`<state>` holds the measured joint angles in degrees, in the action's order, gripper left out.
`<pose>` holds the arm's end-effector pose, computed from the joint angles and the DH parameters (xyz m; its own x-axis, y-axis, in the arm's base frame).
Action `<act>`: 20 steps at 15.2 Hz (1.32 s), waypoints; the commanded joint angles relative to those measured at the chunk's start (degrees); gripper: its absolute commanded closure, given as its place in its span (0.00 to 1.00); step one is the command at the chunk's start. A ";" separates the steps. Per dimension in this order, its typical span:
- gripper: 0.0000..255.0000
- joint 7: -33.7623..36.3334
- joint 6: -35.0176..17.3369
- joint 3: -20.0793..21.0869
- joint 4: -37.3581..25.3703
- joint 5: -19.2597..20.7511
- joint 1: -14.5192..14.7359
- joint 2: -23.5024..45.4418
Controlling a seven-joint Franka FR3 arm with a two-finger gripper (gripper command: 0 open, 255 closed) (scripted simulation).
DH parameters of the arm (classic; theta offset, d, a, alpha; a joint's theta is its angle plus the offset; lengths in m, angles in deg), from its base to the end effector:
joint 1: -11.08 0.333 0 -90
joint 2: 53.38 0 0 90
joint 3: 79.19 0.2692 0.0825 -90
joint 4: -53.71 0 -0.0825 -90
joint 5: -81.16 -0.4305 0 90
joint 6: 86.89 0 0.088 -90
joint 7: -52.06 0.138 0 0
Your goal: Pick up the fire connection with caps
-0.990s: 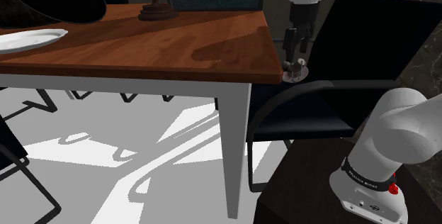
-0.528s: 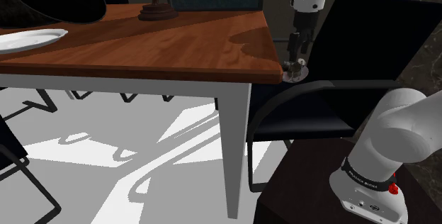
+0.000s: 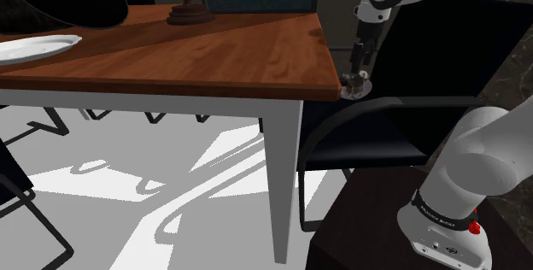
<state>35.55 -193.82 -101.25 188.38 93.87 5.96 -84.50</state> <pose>0.4103 -0.2328 0.4334 0.9968 -0.0758 0.0246 -0.0764 -0.9967 0.0268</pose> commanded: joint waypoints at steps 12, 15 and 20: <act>0.00 -22.42 -13.39 -17.06 -12.39 -9.02 1.17 23.17; 0.00 -22.94 -15.71 -17.29 -10.82 -9.64 1.09 24.12; 0.00 -23.93 -19.26 -17.75 -8.63 -10.85 1.14 25.83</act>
<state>11.93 -212.40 -118.86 179.39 83.31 7.11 -59.04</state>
